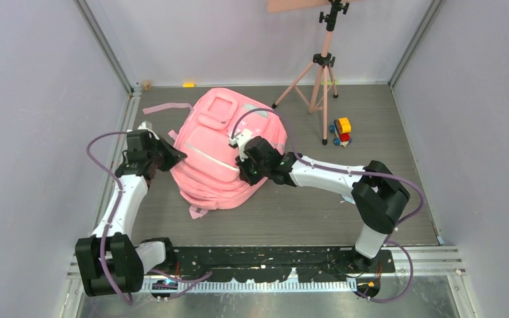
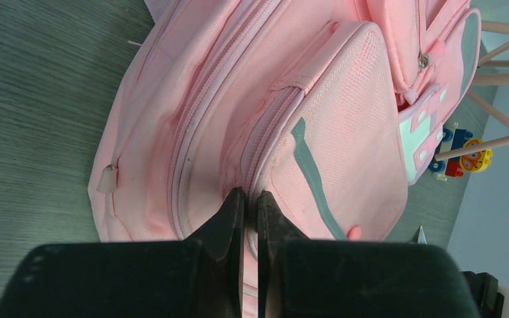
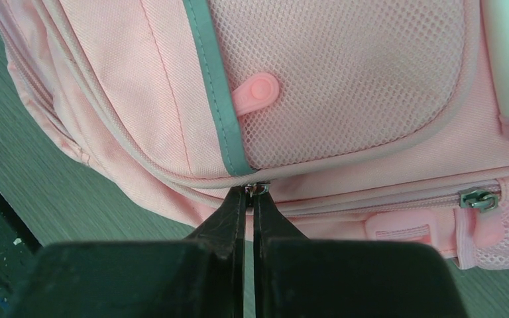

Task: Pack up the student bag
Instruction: Unzip the student bag at the center of the board.

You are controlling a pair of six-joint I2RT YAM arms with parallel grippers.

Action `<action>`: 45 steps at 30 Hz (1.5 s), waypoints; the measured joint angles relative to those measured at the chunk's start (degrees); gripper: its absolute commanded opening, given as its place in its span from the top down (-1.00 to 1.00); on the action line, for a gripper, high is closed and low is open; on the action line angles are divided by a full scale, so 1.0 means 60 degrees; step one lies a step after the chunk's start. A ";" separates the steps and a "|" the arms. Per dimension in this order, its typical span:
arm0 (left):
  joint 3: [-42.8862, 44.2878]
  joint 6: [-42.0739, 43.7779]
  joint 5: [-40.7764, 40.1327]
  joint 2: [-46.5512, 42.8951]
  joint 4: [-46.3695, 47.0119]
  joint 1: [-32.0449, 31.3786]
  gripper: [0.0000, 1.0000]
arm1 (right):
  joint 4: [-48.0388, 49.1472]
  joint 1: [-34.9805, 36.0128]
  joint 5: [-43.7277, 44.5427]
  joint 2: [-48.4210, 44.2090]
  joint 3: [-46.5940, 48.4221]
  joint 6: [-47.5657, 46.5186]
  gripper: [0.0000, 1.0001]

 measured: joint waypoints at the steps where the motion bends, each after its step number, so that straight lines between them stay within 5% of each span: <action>1: -0.0018 -0.0069 -0.0047 -0.0047 0.0004 -0.0011 1.00 | 0.0022 0.0069 0.0076 -0.0040 -0.0044 0.0084 0.99; 20: -0.0488 -0.0696 -0.0568 -0.0903 0.0244 -0.0076 1.00 | -0.1920 0.0951 -0.0510 0.0076 0.1031 0.1982 0.99; 45: -0.1559 -0.1115 -0.0998 -0.2226 0.0845 -0.0095 1.00 | -0.2142 0.2087 0.0557 0.1745 0.2943 0.3719 0.99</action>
